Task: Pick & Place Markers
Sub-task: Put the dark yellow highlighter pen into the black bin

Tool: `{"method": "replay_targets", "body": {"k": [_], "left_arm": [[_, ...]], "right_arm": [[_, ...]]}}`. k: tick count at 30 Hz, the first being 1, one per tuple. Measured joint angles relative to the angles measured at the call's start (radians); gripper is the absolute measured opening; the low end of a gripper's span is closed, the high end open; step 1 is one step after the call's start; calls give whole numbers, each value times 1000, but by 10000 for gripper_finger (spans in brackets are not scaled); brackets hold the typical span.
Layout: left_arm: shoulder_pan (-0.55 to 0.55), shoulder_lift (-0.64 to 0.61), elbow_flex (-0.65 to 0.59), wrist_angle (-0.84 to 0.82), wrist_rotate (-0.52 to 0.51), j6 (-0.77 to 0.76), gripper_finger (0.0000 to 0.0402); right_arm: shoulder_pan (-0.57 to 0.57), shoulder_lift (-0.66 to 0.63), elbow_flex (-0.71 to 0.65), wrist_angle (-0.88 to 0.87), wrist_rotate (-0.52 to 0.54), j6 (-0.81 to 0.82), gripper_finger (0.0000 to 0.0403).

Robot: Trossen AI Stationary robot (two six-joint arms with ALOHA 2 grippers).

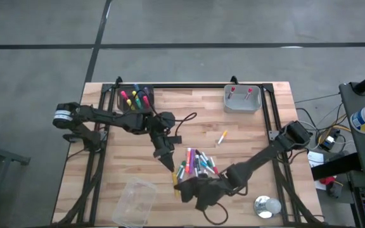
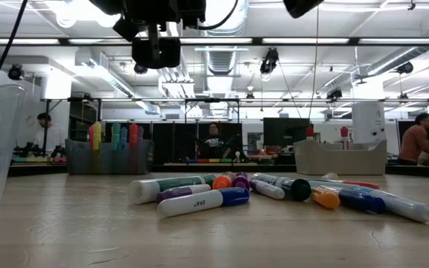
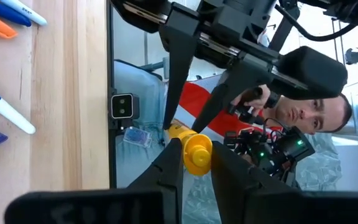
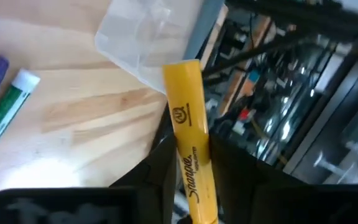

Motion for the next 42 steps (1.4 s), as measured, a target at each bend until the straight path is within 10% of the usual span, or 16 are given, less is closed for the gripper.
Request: {"method": "replay_targets", "body": {"k": [26, 42], "left_arm": [[123, -39, 0, -3, 152, 4, 55], [324, -189, 0, -53, -128, 194, 55]], "right_arm": [[27, -5, -1, -144, 794, 677, 145], [10, -92, -8, -687, 684, 1815, 96]]}}
